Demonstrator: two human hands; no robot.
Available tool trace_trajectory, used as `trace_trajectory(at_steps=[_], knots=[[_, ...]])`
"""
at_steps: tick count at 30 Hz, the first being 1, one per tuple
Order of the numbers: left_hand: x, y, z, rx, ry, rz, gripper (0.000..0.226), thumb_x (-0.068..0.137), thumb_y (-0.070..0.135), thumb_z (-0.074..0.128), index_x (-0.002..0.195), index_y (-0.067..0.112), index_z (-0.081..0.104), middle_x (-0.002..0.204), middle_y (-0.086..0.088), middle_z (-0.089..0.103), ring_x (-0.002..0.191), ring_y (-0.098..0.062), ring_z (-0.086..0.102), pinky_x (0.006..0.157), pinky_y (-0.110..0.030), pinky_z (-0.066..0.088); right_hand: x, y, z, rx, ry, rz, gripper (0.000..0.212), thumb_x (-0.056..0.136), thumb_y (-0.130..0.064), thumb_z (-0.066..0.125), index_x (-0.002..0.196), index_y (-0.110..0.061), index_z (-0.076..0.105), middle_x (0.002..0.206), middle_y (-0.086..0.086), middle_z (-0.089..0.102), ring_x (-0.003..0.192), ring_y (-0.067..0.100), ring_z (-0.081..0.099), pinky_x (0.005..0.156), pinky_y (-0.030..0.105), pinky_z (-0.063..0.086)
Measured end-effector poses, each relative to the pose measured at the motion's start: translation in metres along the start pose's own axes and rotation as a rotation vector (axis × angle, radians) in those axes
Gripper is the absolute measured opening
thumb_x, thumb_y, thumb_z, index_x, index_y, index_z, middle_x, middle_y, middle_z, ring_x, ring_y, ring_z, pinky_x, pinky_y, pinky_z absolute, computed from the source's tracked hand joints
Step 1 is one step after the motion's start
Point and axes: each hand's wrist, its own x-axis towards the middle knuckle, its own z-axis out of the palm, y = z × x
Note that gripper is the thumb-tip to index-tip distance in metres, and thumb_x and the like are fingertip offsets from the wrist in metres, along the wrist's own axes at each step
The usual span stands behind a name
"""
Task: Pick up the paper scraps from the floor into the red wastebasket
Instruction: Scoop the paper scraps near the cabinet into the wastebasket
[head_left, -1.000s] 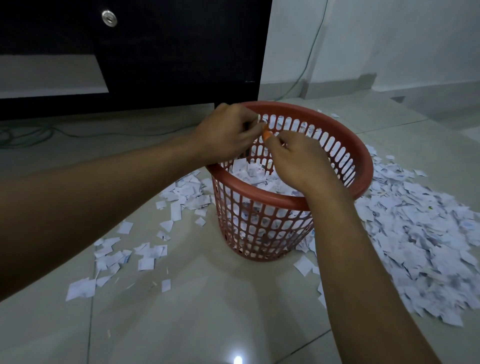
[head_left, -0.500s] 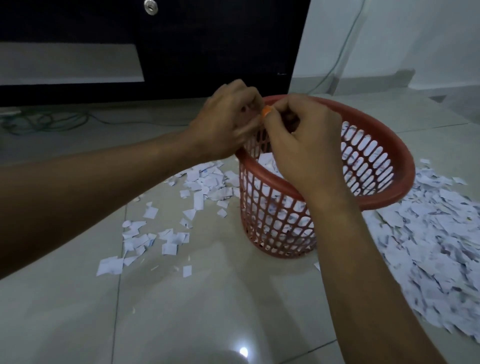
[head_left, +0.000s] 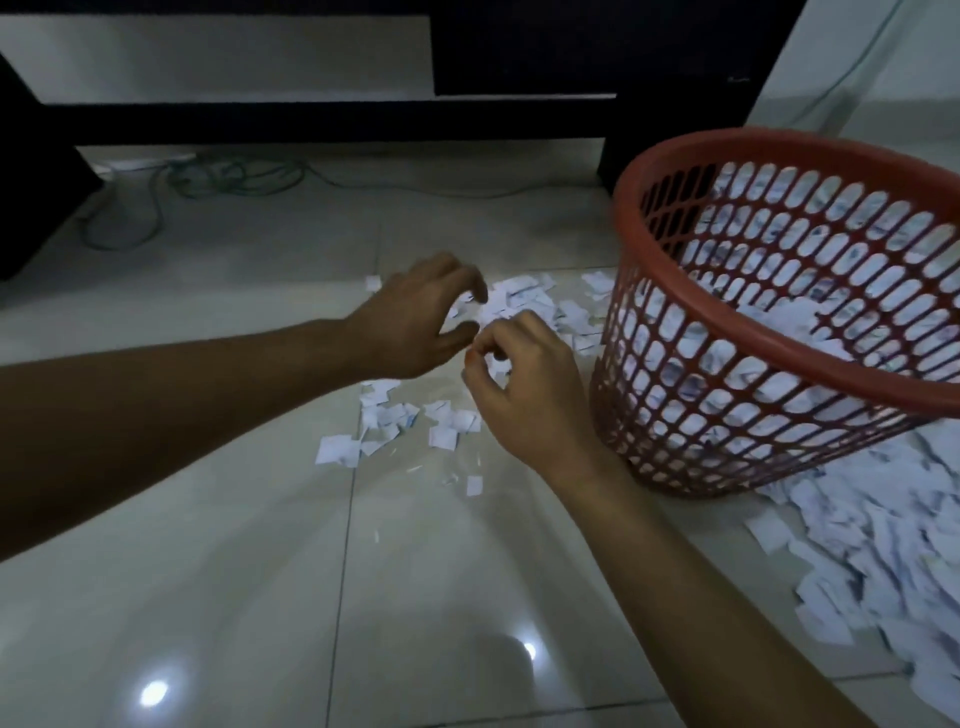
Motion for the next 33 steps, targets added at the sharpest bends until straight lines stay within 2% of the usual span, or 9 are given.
trace_trajectory(at_steps=[5,9,12,14,16,23,29,31,33], knots=[[-0.049,-0.024,0.027,0.025,-0.182,-0.089,0.034,0.090,0.028,0.062,0.122,0.017,0.054,0.126,-0.009,0.054,0.116,-0.029,0.051,0.094,-0.046,0.045,-0.030,0.031,0.039,-0.035,-0.158,0.124,0.010,0.084,-0.024,0.058,0.085,-0.014,0.061,0.088,0.001,0.053,0.084,0.018,0.053,0.069,0.033,0.045],[-0.085,-0.048,0.047,0.045,-0.337,-0.154,0.041,0.091,0.034,0.058,0.129,0.019,0.048,0.135,-0.007,0.047,0.119,-0.030,0.049,0.094,-0.044,0.044,-0.063,0.048,0.066,-0.125,-0.287,0.240,0.024,0.087,-0.029,0.063,0.106,-0.014,0.060,0.112,0.006,0.054,0.107,0.028,0.052,0.086,0.037,0.045],[-0.107,-0.064,0.061,0.123,-0.465,-0.169,0.048,0.094,0.035,0.053,0.138,0.020,0.040,0.144,-0.003,0.037,0.126,-0.029,0.044,0.096,-0.041,0.042,-0.092,0.044,0.087,-0.228,-0.499,0.296,0.071,0.087,-0.061,0.051,0.143,-0.020,0.038,0.155,0.012,0.024,0.144,0.035,0.015,0.115,0.046,0.023],[-0.117,-0.072,0.069,0.179,-0.534,-0.176,0.052,0.095,0.035,0.051,0.142,0.021,0.034,0.148,-0.002,0.031,0.130,-0.028,0.041,0.098,-0.040,0.041,-0.110,0.038,0.103,-0.294,-0.610,0.250,0.090,0.083,-0.077,0.036,0.154,-0.027,0.014,0.162,0.011,-0.008,0.146,0.035,-0.016,0.117,0.053,0.002],[-0.124,-0.078,0.073,0.211,-0.588,-0.194,0.055,0.095,0.033,0.050,0.145,0.020,0.030,0.151,-0.003,0.027,0.133,-0.028,0.037,0.101,-0.040,0.040,-0.125,0.034,0.119,-0.360,-0.675,0.161,0.089,0.083,-0.080,0.028,0.154,-0.034,0.000,0.160,0.010,-0.021,0.143,0.033,-0.028,0.114,0.060,-0.009],[-0.133,-0.083,0.084,0.171,-0.588,-0.176,0.062,0.093,0.030,0.052,0.147,0.016,0.026,0.147,-0.010,0.028,0.128,-0.033,0.038,0.099,-0.043,0.042,-0.116,0.042,0.150,-0.533,-0.674,0.092,0.074,0.088,-0.073,0.013,0.153,-0.039,0.009,0.162,0.010,-0.008,0.145,0.038,-0.018,0.107,0.068,-0.012],[-0.136,-0.076,0.089,0.080,-0.449,-0.172,0.032,0.088,0.024,0.056,0.116,0.011,0.048,0.111,-0.008,0.048,0.096,-0.027,0.049,0.079,-0.040,0.047,-0.075,0.061,0.157,-0.563,-0.640,0.209,0.061,0.094,-0.063,0.007,0.151,-0.045,-0.002,0.162,0.002,-0.014,0.143,0.035,-0.025,0.107,0.064,-0.018],[-0.135,-0.078,0.088,-0.099,-0.534,-0.222,0.007,0.090,0.020,0.052,0.092,0.013,0.054,0.087,-0.002,0.057,0.080,-0.023,0.055,0.071,-0.034,0.046,-0.068,0.065,0.155,-0.555,-0.622,0.240,0.057,0.098,-0.057,0.014,0.151,-0.045,-0.002,0.162,0.001,-0.012,0.144,0.034,-0.024,0.108,0.065,-0.015],[-0.132,-0.081,0.088,-0.206,-0.679,-0.282,0.019,0.091,0.016,0.048,0.075,0.009,0.056,0.068,-0.003,0.059,0.064,-0.019,0.054,0.064,-0.029,0.046,-0.066,0.067,0.151,-0.534,-0.582,0.258,0.056,0.098,-0.056,0.016,0.151,-0.044,0.000,0.162,0.000,-0.009,0.144,0.033,-0.023,0.109,0.064,-0.014]])
